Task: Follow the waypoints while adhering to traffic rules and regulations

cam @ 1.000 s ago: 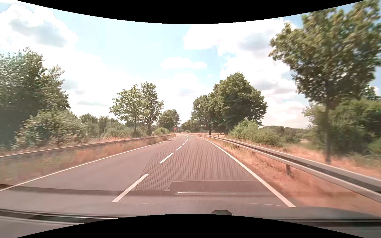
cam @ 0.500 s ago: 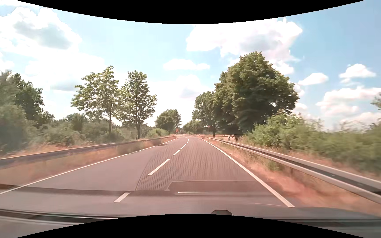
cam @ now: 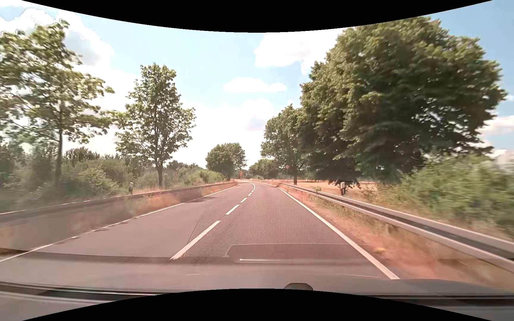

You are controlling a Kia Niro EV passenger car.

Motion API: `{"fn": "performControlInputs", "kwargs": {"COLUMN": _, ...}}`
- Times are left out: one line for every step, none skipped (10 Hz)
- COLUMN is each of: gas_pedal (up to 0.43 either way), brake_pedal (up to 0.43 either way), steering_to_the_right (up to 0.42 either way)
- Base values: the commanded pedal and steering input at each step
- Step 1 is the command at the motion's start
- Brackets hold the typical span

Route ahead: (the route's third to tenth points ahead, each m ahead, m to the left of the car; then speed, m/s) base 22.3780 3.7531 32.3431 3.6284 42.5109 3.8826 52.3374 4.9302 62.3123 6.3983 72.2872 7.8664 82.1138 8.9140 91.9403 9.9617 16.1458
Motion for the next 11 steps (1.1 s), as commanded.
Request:
{"fn": "performControlInputs", "kwargs": {"gas_pedal": 0.079, "brake_pedal": 0.0, "steering_to_the_right": -0.012}}
{"fn": "performControlInputs", "kwargs": {"gas_pedal": 0.079, "brake_pedal": 0.0, "steering_to_the_right": -0.012}}
{"fn": "performControlInputs", "kwargs": {"gas_pedal": 0.079, "brake_pedal": 0.0, "steering_to_the_right": -0.012}}
{"fn": "performControlInputs", "kwargs": {"gas_pedal": 0.079, "brake_pedal": 0.0, "steering_to_the_right": -0.012}}
{"fn": "performControlInputs", "kwargs": {"gas_pedal": 0.079, "brake_pedal": 0.0, "steering_to_the_right": -0.012}}
{"fn": "performControlInputs", "kwargs": {"gas_pedal": 0.079, "brake_pedal": 0.0, "steering_to_the_right": -0.012}}
{"fn": "performControlInputs", "kwargs": {"gas_pedal": 0.079, "brake_pedal": 0.0, "steering_to_the_right": -0.011}}
{"fn": "performControlInputs", "kwargs": {"gas_pedal": 0.079, "brake_pedal": 0.0, "steering_to_the_right": -0.012}}
{"fn": "performControlInputs", "kwargs": {"gas_pedal": 0.079, "brake_pedal": 0.0, "steering_to_the_right": -0.012}}
{"fn": "performControlInputs", "kwargs": {"gas_pedal": 0.079, "brake_pedal": 0.0, "steering_to_the_right": -0.012}}
{"fn": "performControlInputs", "kwargs": {"gas_pedal": 0.079, "brake_pedal": 0.0, "steering_to_the_right": -0.012}}
